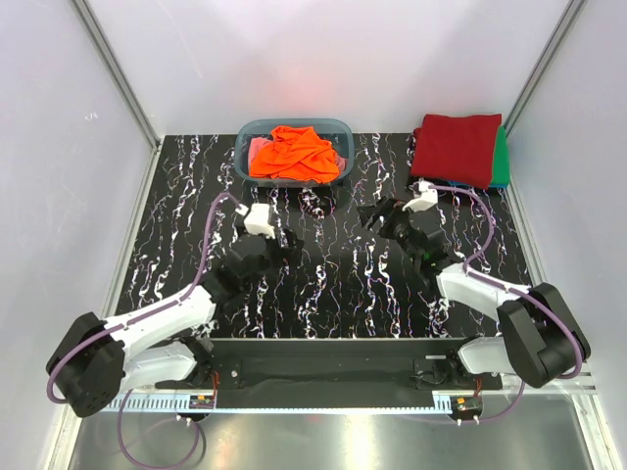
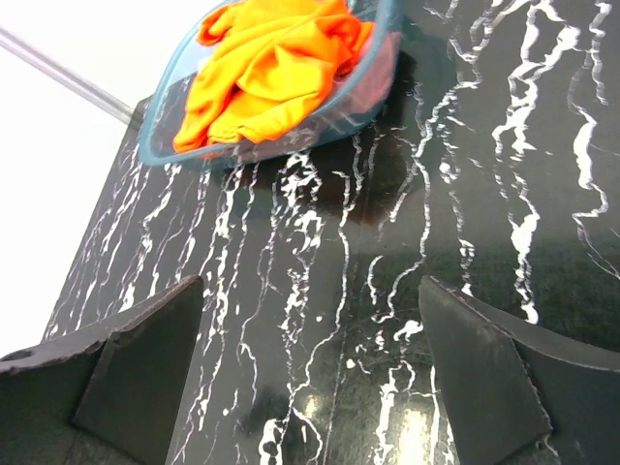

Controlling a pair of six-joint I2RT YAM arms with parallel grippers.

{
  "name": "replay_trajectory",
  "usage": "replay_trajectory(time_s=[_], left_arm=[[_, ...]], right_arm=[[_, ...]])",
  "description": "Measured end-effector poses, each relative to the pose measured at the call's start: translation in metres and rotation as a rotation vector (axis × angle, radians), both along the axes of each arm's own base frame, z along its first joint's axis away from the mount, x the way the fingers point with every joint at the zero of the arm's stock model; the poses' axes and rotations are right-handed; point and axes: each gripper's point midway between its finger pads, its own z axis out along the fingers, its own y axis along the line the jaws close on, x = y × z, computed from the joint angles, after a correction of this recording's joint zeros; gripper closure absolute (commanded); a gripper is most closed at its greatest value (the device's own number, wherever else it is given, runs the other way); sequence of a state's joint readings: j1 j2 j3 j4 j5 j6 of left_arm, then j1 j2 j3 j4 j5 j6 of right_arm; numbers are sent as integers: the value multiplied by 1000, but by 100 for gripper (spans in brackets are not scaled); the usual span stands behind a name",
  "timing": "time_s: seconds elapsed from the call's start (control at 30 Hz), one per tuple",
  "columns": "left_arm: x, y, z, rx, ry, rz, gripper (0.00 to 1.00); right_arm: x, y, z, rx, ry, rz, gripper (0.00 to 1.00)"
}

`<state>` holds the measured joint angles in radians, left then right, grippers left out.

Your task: Fold and stack the t-shirts

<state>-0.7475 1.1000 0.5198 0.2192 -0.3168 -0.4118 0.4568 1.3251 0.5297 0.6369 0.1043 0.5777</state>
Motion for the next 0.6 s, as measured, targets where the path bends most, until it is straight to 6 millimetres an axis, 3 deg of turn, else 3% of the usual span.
replay_trajectory(time_s=[0.13,0.2,0.33,0.37,0.43,0.6], left_arm=[[10,14,12,-44,-34,98,1],[12,19,16,-67,-51,123,1],[16,31,16,-105,-64,164,1],[17,34,15,-110,-61,177,1],[19,39,12,-119,-56,193,1],[22,43,12,-137,-49,212,1]], right_arm=[[12,16,11,-24,2,63,0],[36,30,20,-64,48,81,4],[102,59,58,-132,59,87,4],[110,62,63,-143,57,90,4],[122,66,60,-182,85,93,4],[146,74,25,-282,195,109,8]])
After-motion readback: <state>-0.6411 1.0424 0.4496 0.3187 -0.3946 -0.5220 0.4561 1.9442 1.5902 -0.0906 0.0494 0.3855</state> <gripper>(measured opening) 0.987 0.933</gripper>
